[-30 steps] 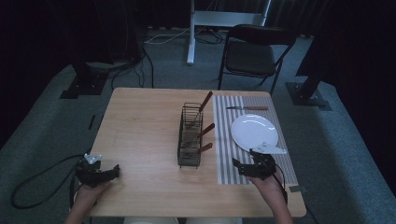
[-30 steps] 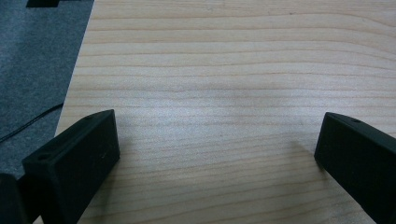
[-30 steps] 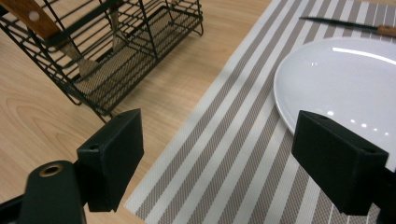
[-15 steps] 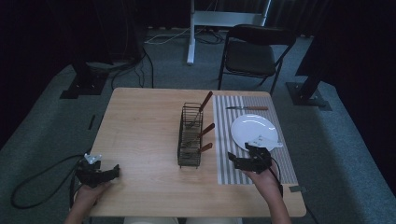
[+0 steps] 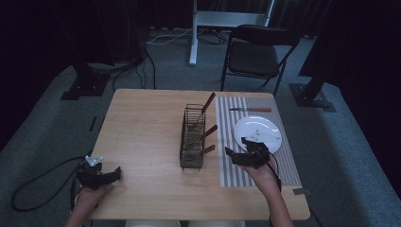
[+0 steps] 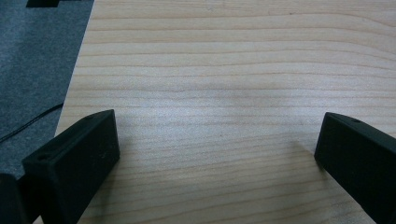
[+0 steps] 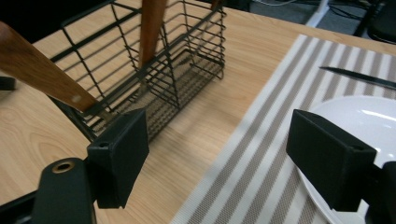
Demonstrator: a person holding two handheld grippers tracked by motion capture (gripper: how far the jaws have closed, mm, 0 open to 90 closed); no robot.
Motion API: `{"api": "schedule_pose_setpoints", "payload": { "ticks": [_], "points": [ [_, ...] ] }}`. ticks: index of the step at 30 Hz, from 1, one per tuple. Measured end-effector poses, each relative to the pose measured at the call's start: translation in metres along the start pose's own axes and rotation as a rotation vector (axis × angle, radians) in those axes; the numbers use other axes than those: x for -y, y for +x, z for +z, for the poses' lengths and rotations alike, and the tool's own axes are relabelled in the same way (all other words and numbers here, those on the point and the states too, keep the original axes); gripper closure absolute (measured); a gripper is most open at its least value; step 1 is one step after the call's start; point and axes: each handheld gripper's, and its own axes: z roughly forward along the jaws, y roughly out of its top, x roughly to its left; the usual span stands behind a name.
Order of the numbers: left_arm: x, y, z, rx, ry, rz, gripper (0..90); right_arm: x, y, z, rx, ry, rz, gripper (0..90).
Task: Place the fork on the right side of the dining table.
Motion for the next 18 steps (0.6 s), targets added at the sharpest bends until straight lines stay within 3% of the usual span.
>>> {"api": "schedule_pose_setpoints", "payload": {
  "ticks": [18],
  "points": [
    [0.0,0.0,0.0,0.0,0.001,0.001,0.3,-0.036,0.011,0.017,-0.023,-0.023,-0.039,22.3]
  ]
}}
